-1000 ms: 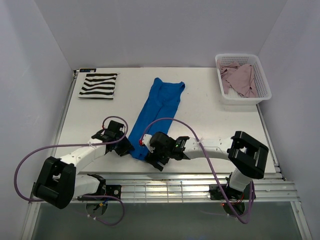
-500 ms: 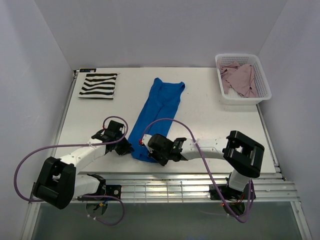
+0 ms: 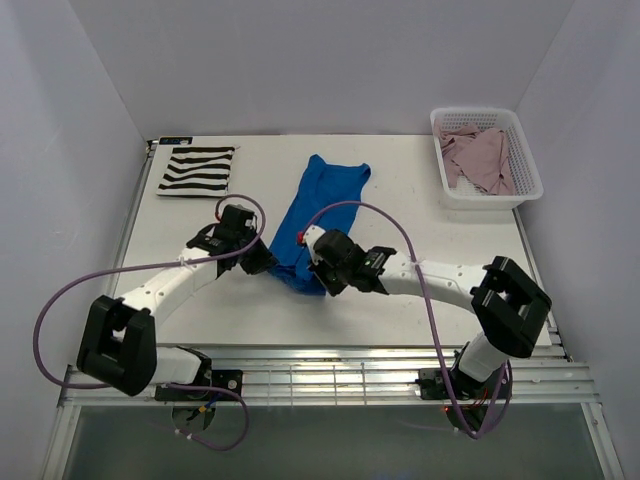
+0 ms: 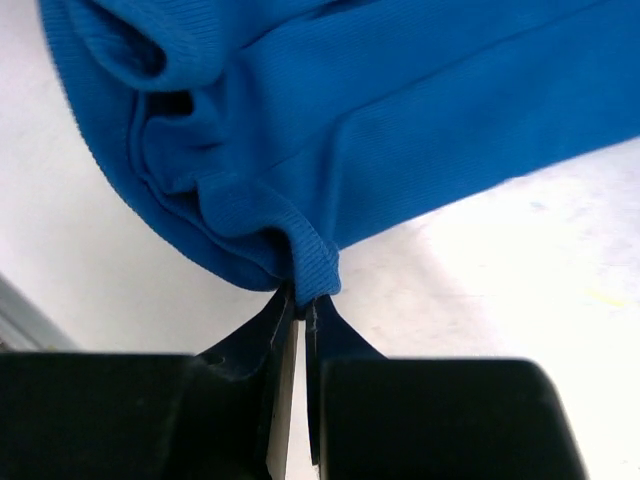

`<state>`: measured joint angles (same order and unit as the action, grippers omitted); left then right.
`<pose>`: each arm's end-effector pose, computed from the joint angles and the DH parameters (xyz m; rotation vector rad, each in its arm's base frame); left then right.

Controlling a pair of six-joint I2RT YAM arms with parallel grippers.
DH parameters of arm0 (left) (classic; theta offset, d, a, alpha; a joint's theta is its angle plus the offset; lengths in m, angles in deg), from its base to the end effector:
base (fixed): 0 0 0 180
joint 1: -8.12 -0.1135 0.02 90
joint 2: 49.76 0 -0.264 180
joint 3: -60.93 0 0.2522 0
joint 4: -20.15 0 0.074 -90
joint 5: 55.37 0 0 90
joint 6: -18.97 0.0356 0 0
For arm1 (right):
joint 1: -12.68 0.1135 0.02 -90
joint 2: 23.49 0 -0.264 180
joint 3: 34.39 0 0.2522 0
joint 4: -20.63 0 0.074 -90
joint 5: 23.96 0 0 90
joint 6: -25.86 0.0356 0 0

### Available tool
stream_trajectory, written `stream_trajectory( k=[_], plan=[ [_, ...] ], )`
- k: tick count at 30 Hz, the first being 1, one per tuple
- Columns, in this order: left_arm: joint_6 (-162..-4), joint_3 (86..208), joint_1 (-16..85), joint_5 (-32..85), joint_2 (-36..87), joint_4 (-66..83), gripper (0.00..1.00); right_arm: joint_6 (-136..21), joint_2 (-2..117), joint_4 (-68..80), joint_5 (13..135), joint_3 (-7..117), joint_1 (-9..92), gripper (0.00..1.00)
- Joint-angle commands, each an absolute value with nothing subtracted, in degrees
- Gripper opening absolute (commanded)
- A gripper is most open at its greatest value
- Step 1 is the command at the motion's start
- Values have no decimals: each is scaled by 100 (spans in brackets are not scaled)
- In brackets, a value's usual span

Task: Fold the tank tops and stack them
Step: Fold the tank top

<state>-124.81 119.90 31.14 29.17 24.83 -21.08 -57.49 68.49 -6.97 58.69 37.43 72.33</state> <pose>0.2311 -0.1019 0.2085 -0.6750 2.5974 -0.5964 0.1754 0.2905 0.2095 -1.0305 2.2019 0.3827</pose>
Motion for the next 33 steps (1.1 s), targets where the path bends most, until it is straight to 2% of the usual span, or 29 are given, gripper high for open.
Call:
stream_trajectory(
  k=[1,9,18,33],
  plan=[
    [-12131,12739,3106,2786,2933,-1858,0,-5957,6668,-877,5945,4097,6744,8],
    [-11621,14376,2983,2716,4523,-1884,0,-6141,6923,-974,6402,4616,5681,8],
    [-11181,15826,2702,2285,5746,-1928,0,-6361,7670,-974,6472,5538,5101,8],
    [-10899,17137,2561,1898,7232,-1998,0,-6722,8892,-930,7131,6470,4441,8]
  ],
)
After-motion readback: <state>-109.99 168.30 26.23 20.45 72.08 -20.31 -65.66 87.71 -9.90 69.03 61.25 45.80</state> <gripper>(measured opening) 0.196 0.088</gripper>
